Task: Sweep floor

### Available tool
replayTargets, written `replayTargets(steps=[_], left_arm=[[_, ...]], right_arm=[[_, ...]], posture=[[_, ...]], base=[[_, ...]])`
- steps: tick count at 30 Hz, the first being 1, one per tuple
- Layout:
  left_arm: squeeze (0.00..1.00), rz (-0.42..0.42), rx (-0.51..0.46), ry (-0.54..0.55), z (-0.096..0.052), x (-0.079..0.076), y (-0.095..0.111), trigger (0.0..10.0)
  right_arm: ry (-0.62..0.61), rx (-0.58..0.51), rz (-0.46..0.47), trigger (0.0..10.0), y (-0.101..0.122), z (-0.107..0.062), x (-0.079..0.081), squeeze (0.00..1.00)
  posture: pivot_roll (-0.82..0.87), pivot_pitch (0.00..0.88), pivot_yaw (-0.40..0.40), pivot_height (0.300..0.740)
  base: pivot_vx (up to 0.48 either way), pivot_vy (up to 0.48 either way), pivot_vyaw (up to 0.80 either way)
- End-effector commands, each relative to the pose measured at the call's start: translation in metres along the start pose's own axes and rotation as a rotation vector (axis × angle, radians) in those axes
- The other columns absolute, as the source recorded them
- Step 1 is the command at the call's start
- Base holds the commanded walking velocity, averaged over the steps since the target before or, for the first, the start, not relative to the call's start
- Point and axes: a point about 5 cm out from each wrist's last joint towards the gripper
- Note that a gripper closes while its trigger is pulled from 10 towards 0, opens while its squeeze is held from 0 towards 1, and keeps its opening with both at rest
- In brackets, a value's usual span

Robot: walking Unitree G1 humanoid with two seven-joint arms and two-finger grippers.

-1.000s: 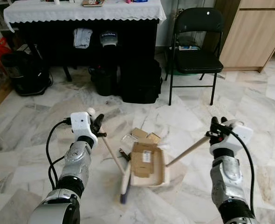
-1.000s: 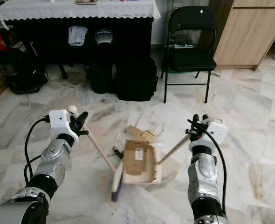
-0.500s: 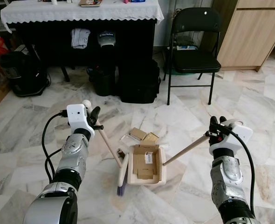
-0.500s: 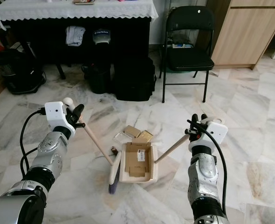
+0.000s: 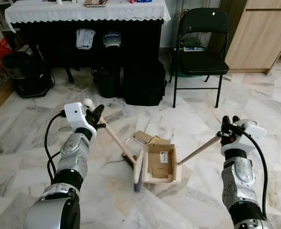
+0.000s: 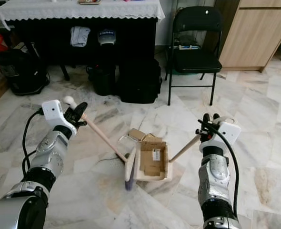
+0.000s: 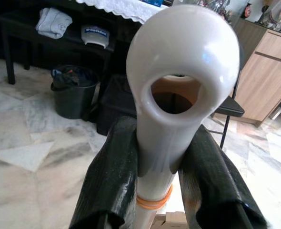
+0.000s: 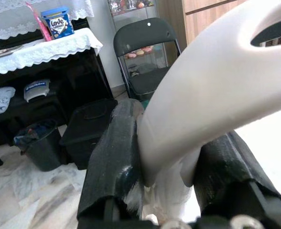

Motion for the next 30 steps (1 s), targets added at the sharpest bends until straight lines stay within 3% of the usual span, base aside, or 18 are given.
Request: replayTargets(steps=[1, 2, 4, 7, 11, 18, 23, 26, 29, 30], left_arm=[[0.00, -0.017, -0.062, -0.036, 0.008, -0.013, 0.013, 10.0], [0.00, -0.017, -0.062, -0.036, 0.008, -0.013, 0.013, 10.0], [0.00, 0.086, -0.083, -0.005, 0.008, -0.011, 0.016, 10.0], [0.00, 0.149, -0.106, -0.007, 0.008, -0.014, 0.017, 10.0], [0.00, 0.244, -0.072, -0.014, 0.006, -0.016, 0.012, 10.0], [0.00, 0.225, -0.066, -0.026, 0.005, -0.019, 0.008, 10.0], [0.00, 0.105, -0.085, -0.003, 0.007, -0.019, 0.010, 10.0], [0.00, 0.005, -0.075, -0.043, 0.007, -0.024, 0.008, 10.0], [0.00, -0.012, -0.072, -0.064, 0.007, -0.028, 0.007, 10.0], [0.00, 0.017, -0.071, -0.050, 0.007, -0.027, 0.007, 10.0]], right_arm=[[0.022, -0.036, 0.041, 10.0, 0.008, 0.006, 0.011, 0.00], [0.022, -0.036, 0.041, 10.0, 0.008, 0.006, 0.011, 0.00], [0.022, -0.038, 0.039, 10.0, 0.008, 0.006, 0.011, 0.00], [0.021, -0.040, 0.038, 10.0, 0.008, 0.006, 0.010, 0.00], [0.019, -0.042, 0.038, 10.0, 0.008, 0.006, 0.010, 0.00], [0.017, -0.045, 0.040, 10.0, 0.008, 0.006, 0.012, 0.00], [0.015, -0.045, 0.041, 10.0, 0.008, 0.006, 0.012, 0.00], [0.014, -0.045, 0.039, 10.0, 0.008, 0.006, 0.012, 0.00], [0.015, -0.046, 0.037, 10.0, 0.008, 0.006, 0.011, 0.00], [0.015, -0.047, 0.036, 10.0, 0.008, 0.007, 0.012, 0.00]], posture=[[-0.08, 0.000, 0.056, 0.740], [-0.08, 0.000, 0.056, 0.740], [-0.08, 0.000, 0.055, 0.740], [-0.08, 0.000, 0.053, 0.740], [-0.07, 0.000, 0.054, 0.740], [-0.08, 0.000, 0.057, 0.740], [-0.07, 0.000, 0.058, 0.740], [-0.07, 0.000, 0.059, 0.740], [-0.07, 0.000, 0.059, 0.740], [-0.07, 0.000, 0.058, 0.740]], base=[[0.000, 0.000, 0.00], [0.000, 0.000, 0.00], [0.000, 0.000, 0.00], [0.000, 0.000, 0.00], [0.000, 0.000, 0.00], [0.000, 0.000, 0.00], [0.000, 0.000, 0.00], [0.000, 0.000, 0.00], [0.000, 0.000, 0.00], [0.000, 0.000, 0.00]])
Point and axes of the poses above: a point about 5 cm out from each wrist's last joint towards the gripper, its own z axis pointing out of the wrist towards the gripper, its own y axis along the axis of the wrist's last joint, x = y × z, and after that the axes turned 11 degrees about -z, right-handed
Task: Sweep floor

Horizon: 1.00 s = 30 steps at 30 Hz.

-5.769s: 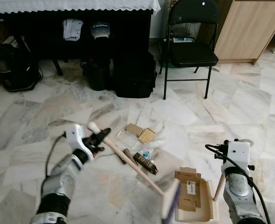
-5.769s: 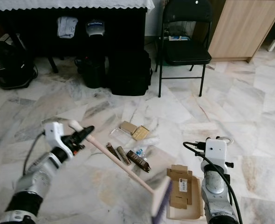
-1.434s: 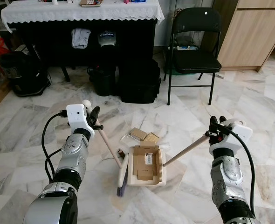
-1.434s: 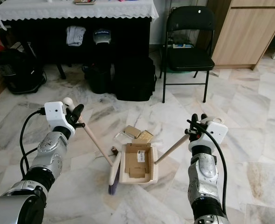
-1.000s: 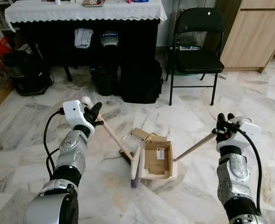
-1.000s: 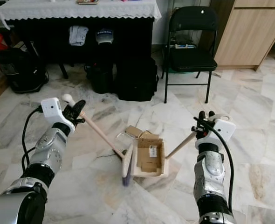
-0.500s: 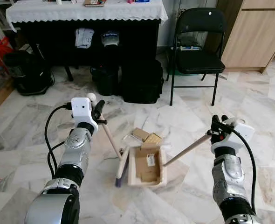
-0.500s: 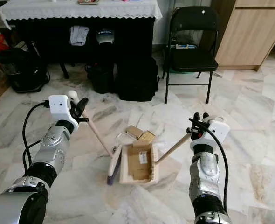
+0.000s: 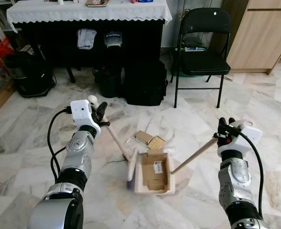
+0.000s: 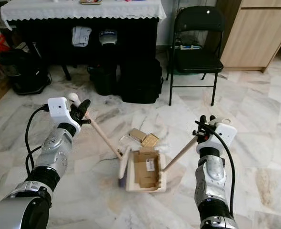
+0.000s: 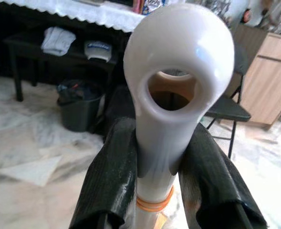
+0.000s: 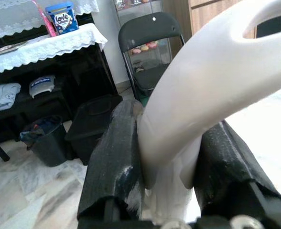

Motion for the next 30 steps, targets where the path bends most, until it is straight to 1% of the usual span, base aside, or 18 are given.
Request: replayTargets(steps=[1, 2, 3, 7, 10, 14, 17, 20, 22, 26, 30], left_arm=[[0.00, 0.029, -0.033, -0.009, 0.003, -0.007, 0.005, 10.0], [0.00, 0.055, -0.037, -0.003, 0.003, -0.006, 0.006, 10.0], [0.00, 0.123, -0.048, -0.001, 0.003, -0.006, 0.007, 10.0], [0.00, 0.192, -0.096, -0.008, 0.001, -0.008, 0.013, 10.0], [0.00, 0.200, -0.101, -0.015, -0.002, -0.009, 0.011, 10.0], [0.00, 0.216, -0.101, -0.023, -0.010, -0.010, 0.002, 10.0], [0.00, 0.249, -0.100, -0.014, -0.015, -0.007, -0.001, 10.0], [0.00, 0.277, -0.096, -0.011, -0.026, -0.003, -0.006, 10.0], [0.00, 0.282, -0.099, -0.007, -0.029, -0.001, -0.006, 10.0], [0.00, 0.283, -0.102, 0.001, -0.031, 0.000, -0.006, 10.0], [0.00, 0.291, -0.109, 0.001, -0.032, -0.001, -0.005, 10.0]], right_arm=[[0.009, -0.058, 0.038, 10.0, 0.012, 0.007, 0.009, 0.00], [0.009, -0.059, 0.037, 10.0, 0.012, 0.007, 0.009, 0.00], [0.010, -0.062, 0.032, 10.0, 0.012, 0.007, 0.009, 0.00], [-0.008, -0.083, 0.008, 10.0, 0.016, 0.007, 0.008, 0.00], [-0.016, -0.101, 0.010, 10.0, 0.020, 0.008, 0.008, 0.00], [-0.009, -0.127, -0.008, 10.0, 0.025, 0.006, 0.013, 0.00], [-0.003, -0.143, -0.018, 10.0, 0.027, 0.004, 0.015, 0.00], [-0.010, -0.183, -0.027, 10.0, 0.035, 0.000, 0.017, 0.00], [-0.017, -0.201, -0.034, 10.0, 0.040, -0.002, 0.017, 0.00], [-0.024, -0.209, -0.047, 10.0, 0.043, -0.003, 0.017, 0.00], [-0.022, -0.220, -0.079, 10.0, 0.045, -0.007, 0.019, 0.00]], posture=[[-0.07, 0.000, 0.057, 0.740], [-0.07, 0.000, 0.057, 0.740], [-0.07, 0.000, 0.054, 0.740], [-0.08, 0.000, 0.054, 0.740], [-0.08, 0.000, 0.054, 0.740], [-0.08, 0.000, 0.050, 0.740], [-0.08, 0.000, 0.048, 0.740], [-0.09, 0.000, 0.046, 0.740], [-0.09, 0.000, 0.045, 0.740], [-0.09, 0.000, 0.043, 0.740], [-0.09, 0.000, 0.041, 0.740]], base=[[0.000, 0.000, 0.00], [0.000, 0.000, 0.00], [0.000, 0.000, 0.00], [0.000, 0.000, 0.00], [0.000, 0.000, 0.00], [0.000, 0.000, 0.00], [0.000, 0.000, 0.00], [0.000, 0.000, 0.00], [0.000, 0.000, 0.00], [0.000, 0.000, 0.00], [0.000, 0.000, 0.00]])
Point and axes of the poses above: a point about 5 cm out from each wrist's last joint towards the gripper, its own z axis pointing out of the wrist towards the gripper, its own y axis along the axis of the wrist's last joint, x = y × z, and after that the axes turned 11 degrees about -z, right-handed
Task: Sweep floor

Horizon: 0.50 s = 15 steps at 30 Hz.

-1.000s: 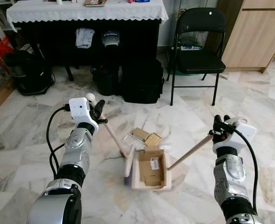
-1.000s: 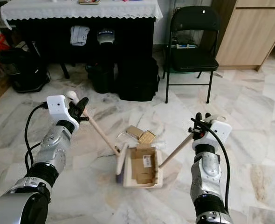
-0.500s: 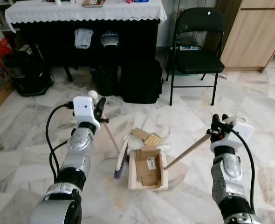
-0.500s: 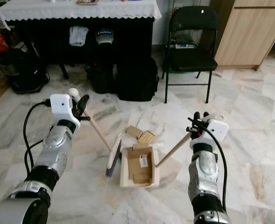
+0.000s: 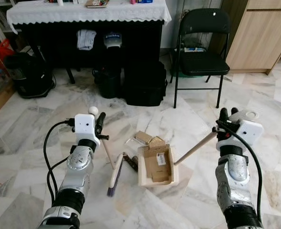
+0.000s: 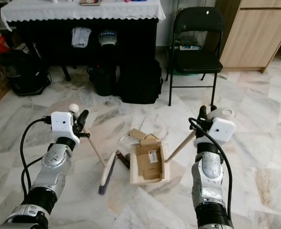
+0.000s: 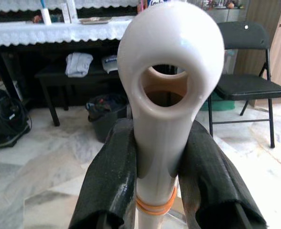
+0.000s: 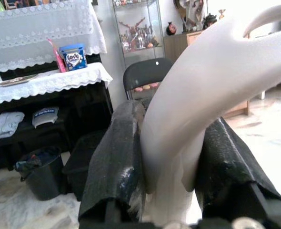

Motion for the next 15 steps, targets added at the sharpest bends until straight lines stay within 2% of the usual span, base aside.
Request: replayTargets(steps=[1, 15], left_arm=[[0.00, 0.019, -0.074, -0.021, 0.0029, -0.0039, 0.0146, 10.0], [0.00, 0.046, -0.076, -0.071, 0.0036, -0.0128, 0.0172, 10.0]], right_arm=[[-0.006, -0.051, 0.006, 10.0, 0.0126, 0.0013, 0.0023, 0.00], [0.000, -0.020, 0.014, 10.0, 0.0117, -0.0030, 0.0096, 0.00]], posture=[[-0.09, 0.000, 0.041, 0.740], [-0.09, 0.000, 0.054, 0.740]], base=[[0.000, 0.000, 0.76], [0.000, 0.000, 0.80]])
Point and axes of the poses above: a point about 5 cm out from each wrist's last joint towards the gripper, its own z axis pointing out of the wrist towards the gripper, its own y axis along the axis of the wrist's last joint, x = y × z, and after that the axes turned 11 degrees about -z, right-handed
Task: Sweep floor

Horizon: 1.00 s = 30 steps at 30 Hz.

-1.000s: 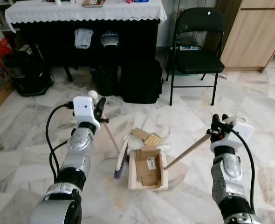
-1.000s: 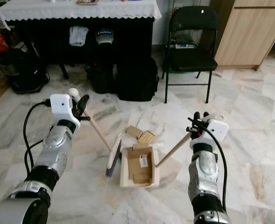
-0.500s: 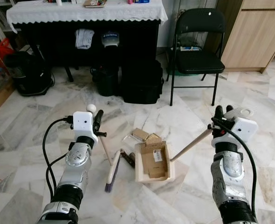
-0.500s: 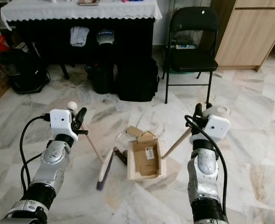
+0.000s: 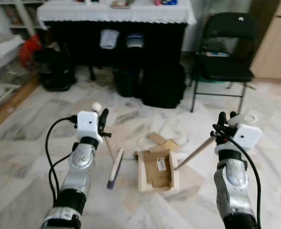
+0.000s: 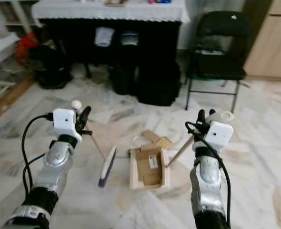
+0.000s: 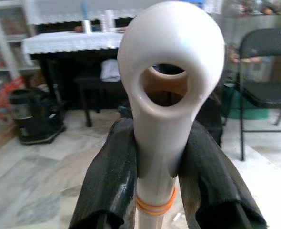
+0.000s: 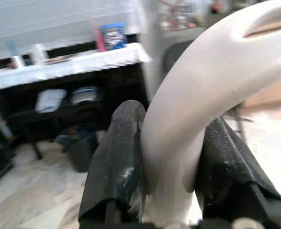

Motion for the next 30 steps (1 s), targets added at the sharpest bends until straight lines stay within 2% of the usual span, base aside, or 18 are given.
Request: replayTargets(steps=[1, 16, 30], left_arm=[[0.00, 0.030, -0.055, -0.009, 0.0030, 0.0024, 0.0133, 10.0], [0.00, 0.040, -0.047, -0.022, 0.0020, 0.0008, 0.0143, 10.0], [0.00, 0.043, -0.038, -0.016, 0.0011, 0.0004, 0.0135, 10.0]], right_arm=[[0.007, -0.088, 0.025, 10.0, 0.0206, 0.0078, 0.0066, 0.00], [0.019, -0.065, 0.039, 10.0, 0.0186, 0.0070, 0.0132, 0.00], [0.021, -0.067, 0.033, 10.0, 0.0208, 0.0098, 0.0099, 0.00]], posture=[[-0.08, 0.000, 0.054, 0.740], [-0.06, 0.000, 0.051, 0.740], [-0.06, 0.000, 0.033, 0.740]], base=[[0.000, 0.000, 0.80], [0.000, 0.000, 0.80], [0.000, 0.000, 0.80]])
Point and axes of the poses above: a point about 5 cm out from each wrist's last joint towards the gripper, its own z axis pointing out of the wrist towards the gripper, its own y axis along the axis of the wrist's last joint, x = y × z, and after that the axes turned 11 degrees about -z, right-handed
